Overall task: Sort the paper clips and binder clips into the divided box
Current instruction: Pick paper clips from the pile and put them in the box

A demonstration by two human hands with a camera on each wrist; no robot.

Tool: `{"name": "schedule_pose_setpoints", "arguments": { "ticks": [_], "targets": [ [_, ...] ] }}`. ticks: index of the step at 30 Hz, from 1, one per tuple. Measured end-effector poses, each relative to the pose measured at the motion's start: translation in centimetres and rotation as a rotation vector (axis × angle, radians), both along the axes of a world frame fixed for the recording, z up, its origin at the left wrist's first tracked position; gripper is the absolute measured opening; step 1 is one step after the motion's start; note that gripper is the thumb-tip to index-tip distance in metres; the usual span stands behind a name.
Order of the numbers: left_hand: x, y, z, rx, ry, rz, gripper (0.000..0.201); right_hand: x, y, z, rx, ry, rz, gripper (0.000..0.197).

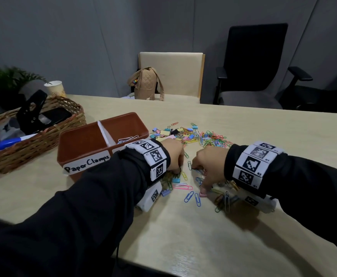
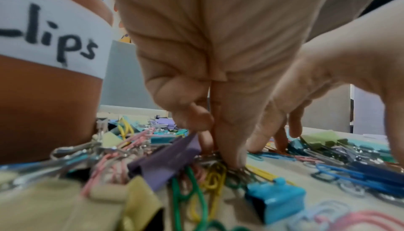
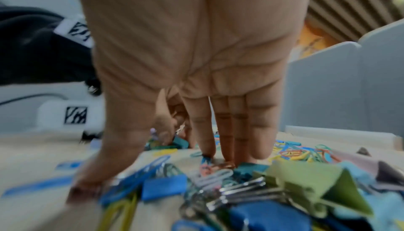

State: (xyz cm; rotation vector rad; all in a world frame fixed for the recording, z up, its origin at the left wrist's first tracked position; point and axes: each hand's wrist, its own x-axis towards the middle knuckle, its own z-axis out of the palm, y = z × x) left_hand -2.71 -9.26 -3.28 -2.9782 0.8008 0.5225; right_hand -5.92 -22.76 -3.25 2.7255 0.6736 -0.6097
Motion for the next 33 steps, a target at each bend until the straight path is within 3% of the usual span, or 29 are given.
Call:
{"name": "schedule_pose_setpoints", "arguments": {
  "ticks": [3,9,18,25,29,33],
  "targets": [
    [0.0,0.6,-0.1,-0.049,-0.012,0.023,0.019,-0.3,0.5,0.1,0.051,-0.022,0.014,0.054],
    [0.1,2.0,0.8,-0.058,-0.031,0.088,0.015,-0.2,0.0,0.5,0.161,-0.013,0.021,0.048],
    [0.0,2.3,0.3,0.185,-0.056,0.048,0.012,-0.7,1.0,-0.6,-0.005,-0.122,0.085,0.030],
    [-0.2,1.1,-0.4,0.199,-0.116,0.094,0.043,-0.6,1.1,-0.9,0.080,-0.131,0.064,0.026],
    [-1.0,0.1,0.0,0.192,-0.137,0.091,0.050,-0.5,0.9,-0.9,0.146,-0.095,0.010,0.024],
    [-1.2,-0.9,0.4,0.209,-0.152,0.090,0.044,-0.7,0.9,-0.9,0.170,-0.081,-0.010,0.020]
  ]
}}
